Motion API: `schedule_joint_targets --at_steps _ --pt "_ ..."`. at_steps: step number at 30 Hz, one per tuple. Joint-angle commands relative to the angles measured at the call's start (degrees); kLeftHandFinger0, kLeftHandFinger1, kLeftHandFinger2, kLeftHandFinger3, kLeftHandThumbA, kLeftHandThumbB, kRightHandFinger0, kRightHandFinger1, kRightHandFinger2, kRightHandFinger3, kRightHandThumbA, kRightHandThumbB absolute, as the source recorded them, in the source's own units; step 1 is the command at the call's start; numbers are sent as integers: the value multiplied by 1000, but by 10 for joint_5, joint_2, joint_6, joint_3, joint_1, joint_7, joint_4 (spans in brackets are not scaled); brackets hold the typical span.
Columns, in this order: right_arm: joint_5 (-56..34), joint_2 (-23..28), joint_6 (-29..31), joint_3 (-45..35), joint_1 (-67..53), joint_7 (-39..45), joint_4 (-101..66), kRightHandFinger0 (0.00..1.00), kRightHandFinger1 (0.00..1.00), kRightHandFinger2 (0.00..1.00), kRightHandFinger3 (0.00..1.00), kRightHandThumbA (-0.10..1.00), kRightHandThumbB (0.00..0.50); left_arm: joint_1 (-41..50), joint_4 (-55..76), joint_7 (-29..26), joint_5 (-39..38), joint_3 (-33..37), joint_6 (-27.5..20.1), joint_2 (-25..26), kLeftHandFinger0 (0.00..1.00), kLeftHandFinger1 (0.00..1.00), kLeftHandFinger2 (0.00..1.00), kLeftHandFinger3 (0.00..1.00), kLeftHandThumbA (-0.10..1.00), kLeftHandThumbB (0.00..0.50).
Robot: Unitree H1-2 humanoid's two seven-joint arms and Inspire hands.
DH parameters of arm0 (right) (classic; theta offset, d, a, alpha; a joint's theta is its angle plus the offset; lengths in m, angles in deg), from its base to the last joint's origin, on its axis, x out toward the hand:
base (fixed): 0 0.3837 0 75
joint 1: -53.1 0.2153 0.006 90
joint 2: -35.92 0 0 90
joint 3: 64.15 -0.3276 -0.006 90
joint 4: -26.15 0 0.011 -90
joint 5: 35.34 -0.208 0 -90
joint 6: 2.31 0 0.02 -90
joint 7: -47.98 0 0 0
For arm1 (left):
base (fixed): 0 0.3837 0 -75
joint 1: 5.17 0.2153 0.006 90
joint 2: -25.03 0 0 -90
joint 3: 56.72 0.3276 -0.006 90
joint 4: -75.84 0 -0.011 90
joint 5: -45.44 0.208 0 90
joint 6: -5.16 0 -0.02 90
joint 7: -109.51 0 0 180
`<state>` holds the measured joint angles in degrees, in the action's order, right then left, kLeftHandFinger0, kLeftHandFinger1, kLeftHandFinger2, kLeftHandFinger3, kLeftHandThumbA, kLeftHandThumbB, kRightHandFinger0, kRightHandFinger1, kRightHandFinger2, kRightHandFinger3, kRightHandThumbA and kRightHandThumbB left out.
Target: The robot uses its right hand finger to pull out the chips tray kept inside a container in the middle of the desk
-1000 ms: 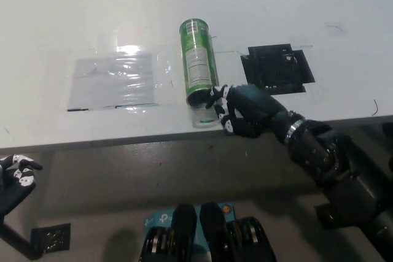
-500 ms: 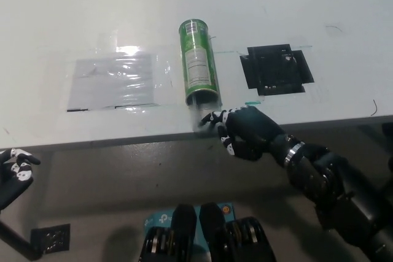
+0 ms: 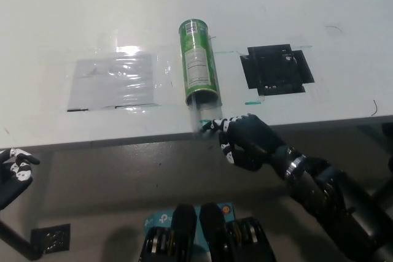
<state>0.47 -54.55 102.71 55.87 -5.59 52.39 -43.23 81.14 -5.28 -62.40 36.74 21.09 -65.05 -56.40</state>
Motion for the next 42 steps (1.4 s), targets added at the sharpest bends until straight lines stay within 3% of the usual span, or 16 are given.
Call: schedule_joint_targets --at_steps 1,8,11,12,14,23,25,27,28,29,30,32,33,34,40,42 --pt "-36 1 13 -5 -29 37 -36 274 366 550 762 -100 29 -4 21 5 2 -3 3 16 0 0 0 127 -100 21" --pt "-53 9 -11 -14 -86 62 -100 539 565 676 824 -100 29 -5 19 3 4 -6 6 16 0 0 0 119 -100 27" --pt "-52 9 -21 -18 -101 66 -118 520 554 678 821 -100 33 -4 18 4 3 -6 0 15 0 0 0 122 -100 15" --pt "-46 9 -27 -17 -107 68 -127 457 512 658 819 -100 26 -3 16 6 3 -6 -4 15 0 0 0 125 -100 7" --pt "-41 8 -26 -19 -112 66 -130 436 498 648 812 -100 33 -3 13 8 1 -6 -10 15 0 0 0 122 -100 9" --pt "-30 5 -30 -19 -120 61 -138 406 487 649 819 -100 31 -2 14 8 -4 -9 -3 13 0 0 0 126 -100 20" --pt "-37 4 -27 -21 -120 61 -135 486 553 694 832 -100 22 -3 11 7 -5 -10 -6 12 0 0 0 117 -100 20" --pt "-49 1 -32 -28 -119 65 -139 686 727 842 932 -100 23 5 20 2 3 -7 1 10 0 0 0 119 -100 26" --pt "-43 -1 -21 -32 -118 51 -138 478 560 795 985 -100 39 5 18 2 6 -6 -5 11 0 0 0 115 -100 23" --pt "-39 0 -15 -35 -114 44 -141 346 504 963 1000 -100 45 9 18 2 6 -6 -7 9 0 0 0 115 -100 25" --pt "-40 0 -26 -40 -110 51 -151 326 521 1000 1000 -100 37 9 16 3 5 -6 -9 9 0 0 0 116 -100 25" --pt "-38 -1 -39 -48 -104 53 -163 23 154 1000 1000 -100 38 13 18 0 5 -7 -5 6 0 0 0 113 -100 28" --pt "-37 -5 -50 -56 -102 52 -173 1 36 1000 1000 -100 43 13 19 1 5 -7 -5 6 0 0 0 112 -100 31" --pt "-39 -7 -55 -62 -101 53 -179 0 15 1000 1000 -100 44 13 19 0 4 -8 -5 5 0 0 0 112 -100 32" --pt "-39 -1 -86 -94 -96 68 -251 0 1 972 1000 -100 157 18 17 0 0 -12 -5 1 0 0 0 102 -100 51" --pt "-43 3 -98 -102 -98 80 -278 0 0 1000 1000 -100 171 20 18 0 -5 -15 -3 -2 0 0 0 104 -100 46"
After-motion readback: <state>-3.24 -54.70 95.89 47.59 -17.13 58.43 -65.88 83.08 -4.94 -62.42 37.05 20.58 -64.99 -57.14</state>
